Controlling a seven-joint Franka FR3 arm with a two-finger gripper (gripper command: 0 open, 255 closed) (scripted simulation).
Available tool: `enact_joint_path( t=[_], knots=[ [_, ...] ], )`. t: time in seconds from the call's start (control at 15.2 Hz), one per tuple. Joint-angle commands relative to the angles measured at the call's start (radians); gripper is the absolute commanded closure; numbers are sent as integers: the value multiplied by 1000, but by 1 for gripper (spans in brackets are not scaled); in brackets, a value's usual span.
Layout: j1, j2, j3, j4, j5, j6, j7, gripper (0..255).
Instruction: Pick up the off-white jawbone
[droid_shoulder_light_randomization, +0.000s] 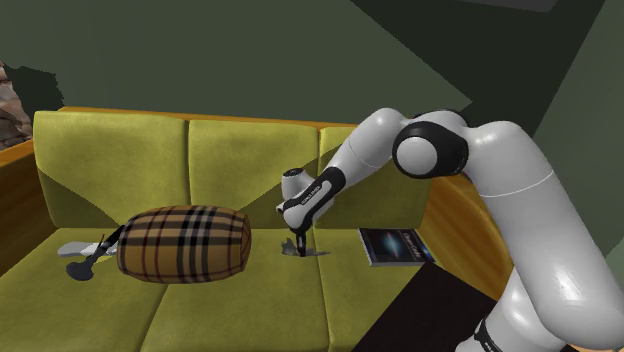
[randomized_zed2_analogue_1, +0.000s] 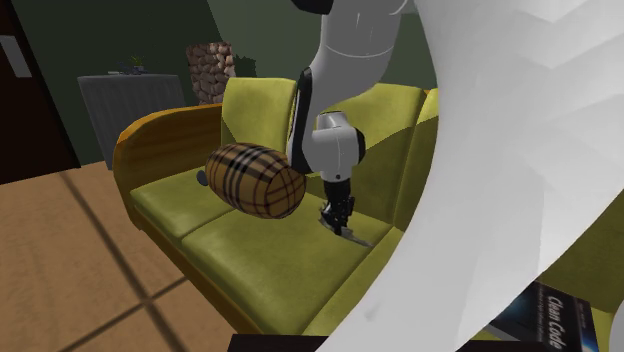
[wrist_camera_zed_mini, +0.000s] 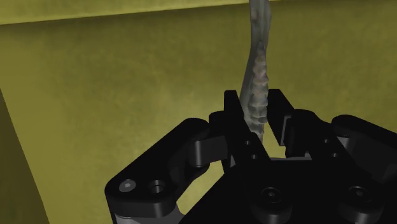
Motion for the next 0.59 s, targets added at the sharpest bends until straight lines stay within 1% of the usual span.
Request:
enact_joint_path(
  t=[0.0,0.4,0.53],
  knots=[
    [0,-22,-1,-11,-1,-12,-2,255],
    [2,-90,-4,-31,-3,-59,-6,255],
    [3,-92,-4,-32,-3,-60,-6,255]
  ],
)
